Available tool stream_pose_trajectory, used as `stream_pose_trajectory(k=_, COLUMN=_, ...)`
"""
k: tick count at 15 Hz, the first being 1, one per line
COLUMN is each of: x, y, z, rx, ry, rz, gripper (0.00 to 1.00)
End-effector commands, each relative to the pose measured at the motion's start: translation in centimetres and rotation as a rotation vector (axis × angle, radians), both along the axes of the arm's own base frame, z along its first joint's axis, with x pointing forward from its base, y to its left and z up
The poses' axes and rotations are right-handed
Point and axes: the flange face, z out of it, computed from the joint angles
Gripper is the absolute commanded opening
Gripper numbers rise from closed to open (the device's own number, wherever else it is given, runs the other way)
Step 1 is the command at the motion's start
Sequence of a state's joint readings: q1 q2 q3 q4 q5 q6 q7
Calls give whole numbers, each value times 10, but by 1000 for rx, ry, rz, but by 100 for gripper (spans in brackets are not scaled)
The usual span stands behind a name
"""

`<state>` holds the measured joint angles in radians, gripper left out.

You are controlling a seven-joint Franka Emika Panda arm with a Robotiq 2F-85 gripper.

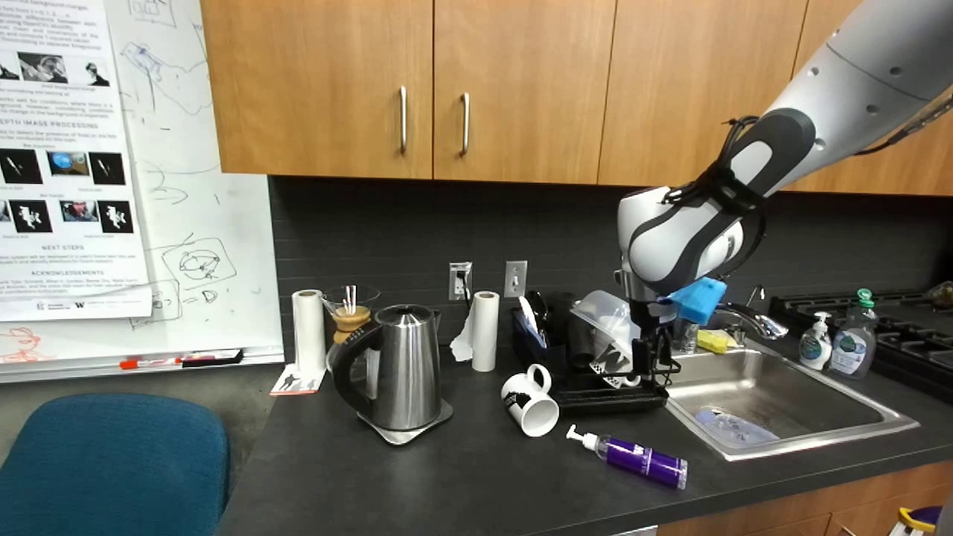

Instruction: Put the purple bottle on the dishrack then move the mug backwards.

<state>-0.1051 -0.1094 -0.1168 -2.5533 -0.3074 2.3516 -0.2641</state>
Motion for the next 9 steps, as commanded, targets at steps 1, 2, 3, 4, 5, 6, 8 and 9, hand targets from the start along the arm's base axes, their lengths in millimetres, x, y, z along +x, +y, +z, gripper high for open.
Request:
stream_pose_trajectory(k=1, x=5, y=11, z=-13, rx=17, ry=39, rz=76, gripper=100)
stream_pose_trajectory(k=2, x=7, y=14, z=-18, rx=18, ry=51, rz=87, gripper=100)
stream_pose_trajectory(k=3, x=9, y=16, z=-24, rx=14, ry=65, rz=83, gripper=100)
stream_pose_trajectory(k=4, x=12, y=16, z=-30, rx=2, ry=67, rz=69, gripper=100)
stream_pose_trajectory(k=5, x=14, y=15, z=-34, rx=-9, ry=59, rz=41, gripper=100)
stream_pose_trajectory(k=6, x=16, y=14, z=-36, rx=-3, ry=46, rz=17, gripper=100)
stream_pose_trajectory(k=8, x=23, y=14, z=-44, rx=12, ry=19, rz=-33, gripper=100)
stream_pose_trajectory(k=9, x=27, y=14, z=-48, rx=14, ry=6, rz=-56, gripper=100)
